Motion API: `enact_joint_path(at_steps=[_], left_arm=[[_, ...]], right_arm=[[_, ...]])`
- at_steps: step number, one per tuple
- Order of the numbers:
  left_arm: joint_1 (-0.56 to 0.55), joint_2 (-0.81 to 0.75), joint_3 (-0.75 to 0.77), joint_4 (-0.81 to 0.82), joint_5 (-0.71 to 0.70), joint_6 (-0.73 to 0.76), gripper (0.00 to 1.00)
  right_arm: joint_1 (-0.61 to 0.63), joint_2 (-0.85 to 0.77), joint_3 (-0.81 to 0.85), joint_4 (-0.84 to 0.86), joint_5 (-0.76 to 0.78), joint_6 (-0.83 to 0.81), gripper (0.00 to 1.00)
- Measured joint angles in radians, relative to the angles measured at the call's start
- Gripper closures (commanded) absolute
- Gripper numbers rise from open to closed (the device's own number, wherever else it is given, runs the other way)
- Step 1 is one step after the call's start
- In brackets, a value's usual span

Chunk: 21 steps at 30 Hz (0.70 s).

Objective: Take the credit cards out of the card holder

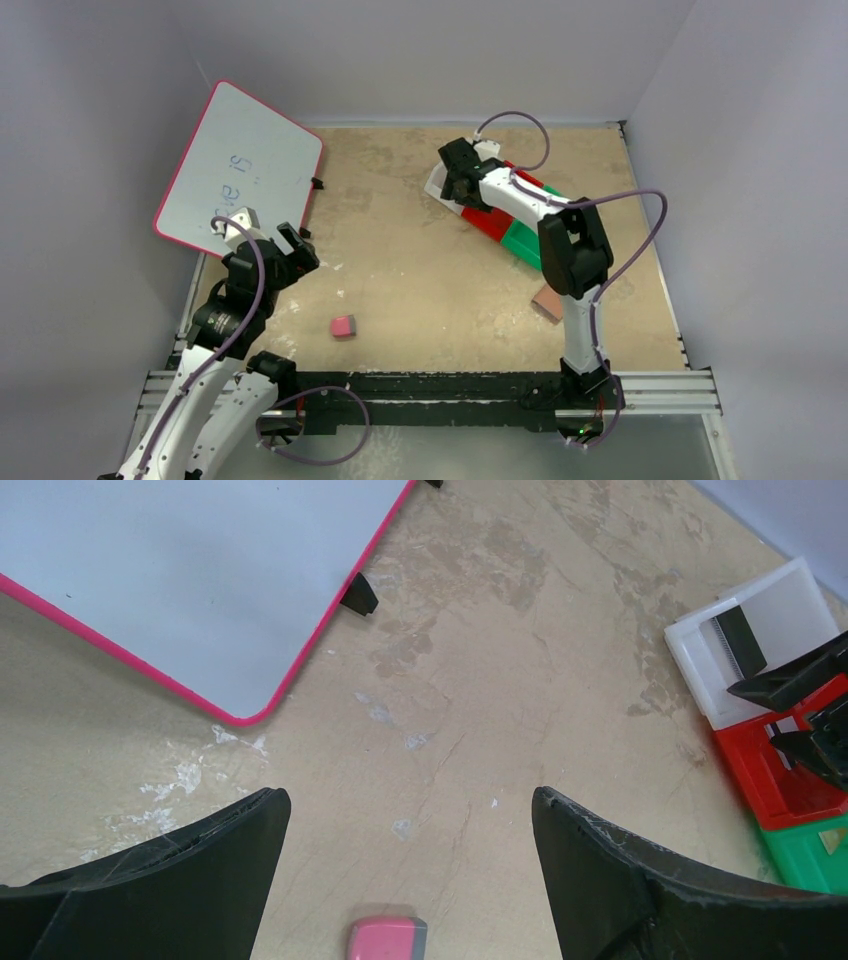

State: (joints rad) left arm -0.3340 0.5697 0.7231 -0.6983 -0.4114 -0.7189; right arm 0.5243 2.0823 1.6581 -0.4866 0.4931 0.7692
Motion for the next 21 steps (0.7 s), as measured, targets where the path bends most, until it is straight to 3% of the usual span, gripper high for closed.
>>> enact_joint_path(at_steps=[21], left_arm=[[0.0, 0.0, 0.0, 0.0, 0.0, -0.001, 0.09]], right_arm=[[0.094, -0.019, -0.13, 0.102, -0.022, -0.082, 0.21]])
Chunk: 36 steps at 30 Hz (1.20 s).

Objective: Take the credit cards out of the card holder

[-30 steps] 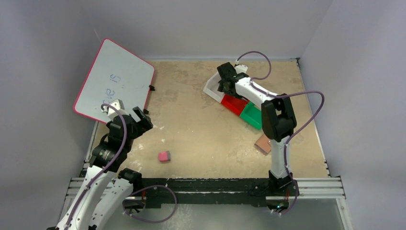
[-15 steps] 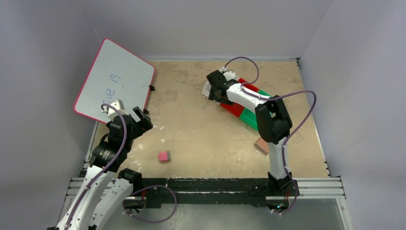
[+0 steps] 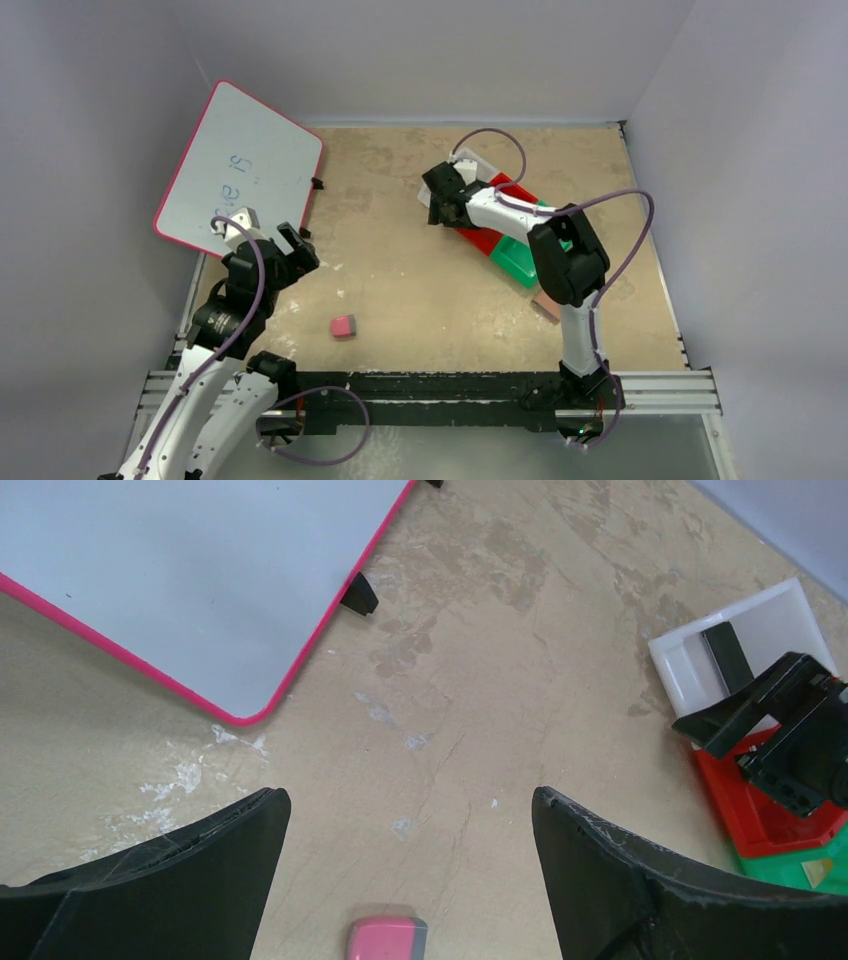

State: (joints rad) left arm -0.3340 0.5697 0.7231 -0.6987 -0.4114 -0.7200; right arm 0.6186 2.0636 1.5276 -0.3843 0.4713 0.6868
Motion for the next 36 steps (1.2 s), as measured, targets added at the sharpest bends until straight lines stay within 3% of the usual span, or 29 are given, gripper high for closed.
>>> enact_joint_path(at_steps=[15, 22, 29, 36], left_arm=[[0.0, 0.013, 0.0, -0.001, -0.001, -0.002, 0.09], [0.0, 0.015, 0.0, -0.005, -0.002, -0.002, 0.09], [0.0, 0.015, 0.0, -0.007, -0.004, -0.002, 0.09], [0.0, 0.004, 0.0, -0.006, 0.0, -0.002, 0.09]], right_arm=[[0.235, -0.162, -0.321, 0.175, -0.045, -0.241, 0.27], [0.311, -0.327, -0.489, 0.265, -0.131, -0.348, 0.21], [0.317, -0.496, -0.489, 0.229, -0.081, -0.319, 0.06], [0.317, -0.734, -0.521, 0.118, 0.01, -0.097, 0.01]])
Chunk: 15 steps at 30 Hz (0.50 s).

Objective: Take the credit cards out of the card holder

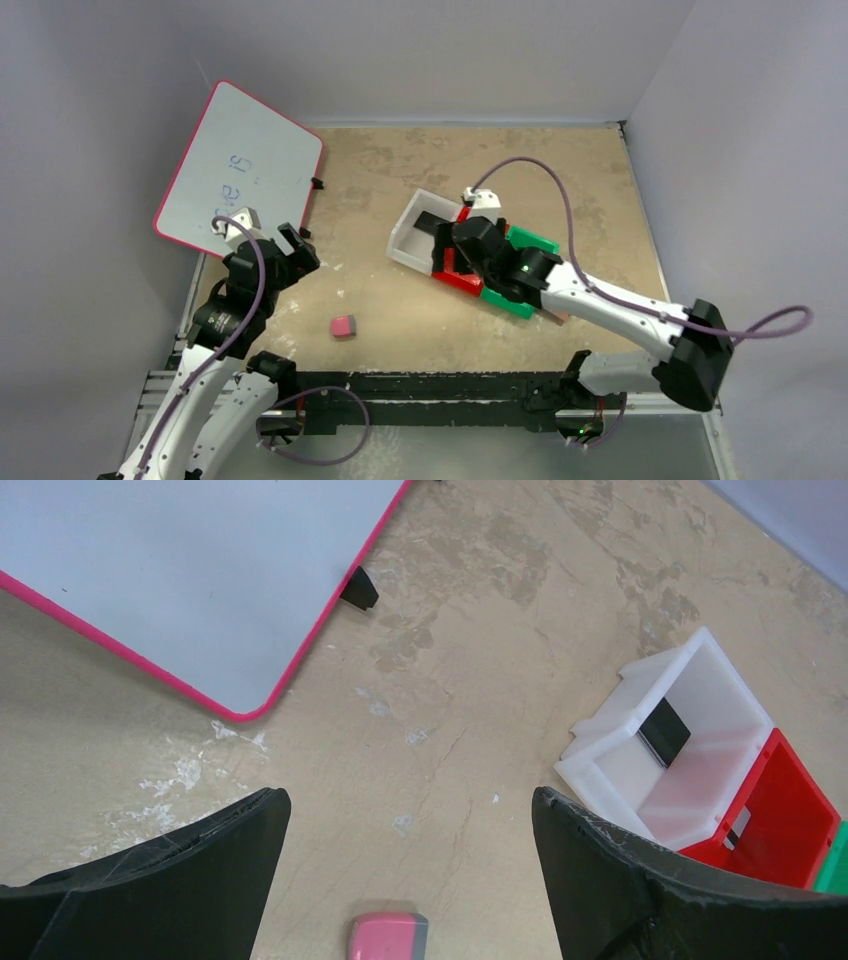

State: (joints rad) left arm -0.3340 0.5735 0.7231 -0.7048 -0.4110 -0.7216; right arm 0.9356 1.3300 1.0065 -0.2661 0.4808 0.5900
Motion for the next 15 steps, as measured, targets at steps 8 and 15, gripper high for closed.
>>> enact_joint_path(at_steps=[8, 15], left_arm=[[0.0, -0.008, 0.0, 0.0, 0.014, 0.0, 0.09], [0.0, -0.001, 0.0, 0.0, 0.015, 0.0, 0.09]], right_arm=[[-0.001, -0.244, -0.253, -0.116, -0.099, 0.285, 0.05], [-0.001, -0.362, -0.423, -0.139, -0.238, 0.465, 0.05]])
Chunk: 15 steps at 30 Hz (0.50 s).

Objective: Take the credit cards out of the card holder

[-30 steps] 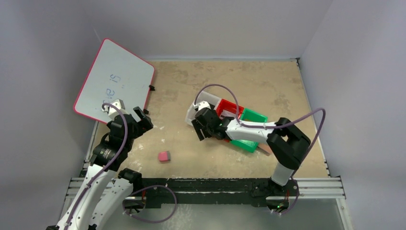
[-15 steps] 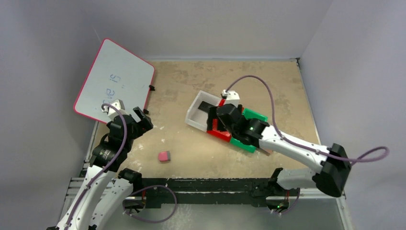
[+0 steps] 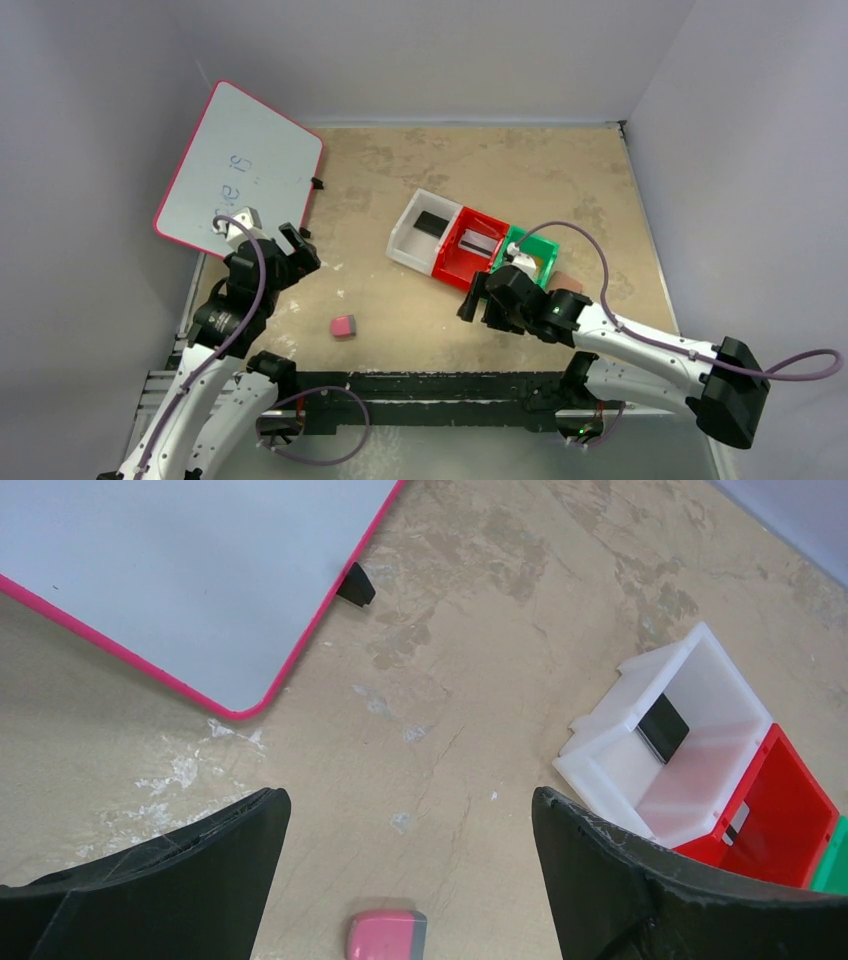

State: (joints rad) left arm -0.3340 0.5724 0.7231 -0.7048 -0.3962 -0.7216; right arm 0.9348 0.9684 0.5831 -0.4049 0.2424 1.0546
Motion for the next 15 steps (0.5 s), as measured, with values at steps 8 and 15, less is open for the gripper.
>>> enact_joint_path(at_steps=[8, 15], left_arm=[[0.0, 0.012, 0.0, 0.0, 0.0, 0.0, 0.09], [0.0, 0.014, 0.0, 0.0, 0.0, 0.0, 0.09]], right_arm=[[0.0, 0.089, -0.047, -0.013, 0.029, 0.123, 0.01], [-0.072, 0.263, 0.025, -0.007, 0.131, 0.117, 0.02]])
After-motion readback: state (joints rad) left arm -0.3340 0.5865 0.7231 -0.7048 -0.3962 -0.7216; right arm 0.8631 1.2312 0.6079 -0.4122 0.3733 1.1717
